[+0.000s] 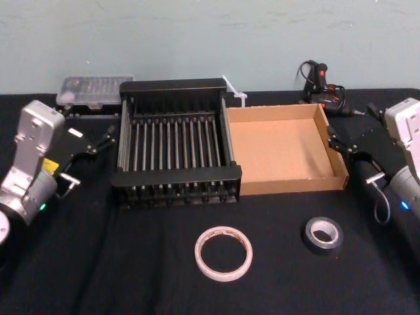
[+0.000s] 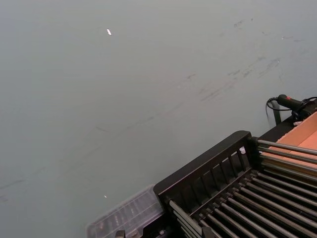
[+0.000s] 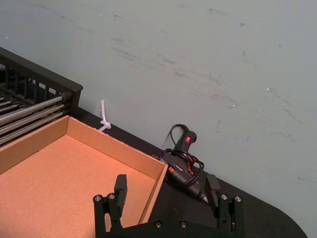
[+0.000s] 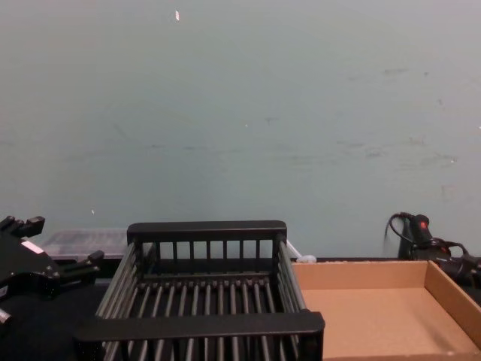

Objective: Pick up the white tape and place it into the black box , Pick up the silver tape and place it into the brown box.

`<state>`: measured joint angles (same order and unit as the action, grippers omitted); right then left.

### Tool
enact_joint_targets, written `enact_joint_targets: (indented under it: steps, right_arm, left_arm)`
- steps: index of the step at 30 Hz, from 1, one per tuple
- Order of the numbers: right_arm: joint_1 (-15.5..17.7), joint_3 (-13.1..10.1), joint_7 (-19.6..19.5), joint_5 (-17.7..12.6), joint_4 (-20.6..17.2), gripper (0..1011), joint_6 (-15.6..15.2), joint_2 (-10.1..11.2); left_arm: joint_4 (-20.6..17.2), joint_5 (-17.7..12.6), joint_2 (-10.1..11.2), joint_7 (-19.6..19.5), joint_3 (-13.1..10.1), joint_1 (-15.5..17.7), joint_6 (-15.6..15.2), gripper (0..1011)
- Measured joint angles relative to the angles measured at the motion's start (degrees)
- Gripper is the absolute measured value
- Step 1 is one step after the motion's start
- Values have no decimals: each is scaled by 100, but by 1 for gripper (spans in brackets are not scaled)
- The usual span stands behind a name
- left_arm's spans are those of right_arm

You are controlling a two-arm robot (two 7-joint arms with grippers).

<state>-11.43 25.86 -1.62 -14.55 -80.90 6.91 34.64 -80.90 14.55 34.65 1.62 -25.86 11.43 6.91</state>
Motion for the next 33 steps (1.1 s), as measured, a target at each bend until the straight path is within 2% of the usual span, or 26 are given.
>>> enact_joint_targets:
  steps: [33]
  right_arm:
    - [0,0,0,0,0,1002,0,0]
  left_arm:
    - [0,0,0,0,0,0,0,1001]
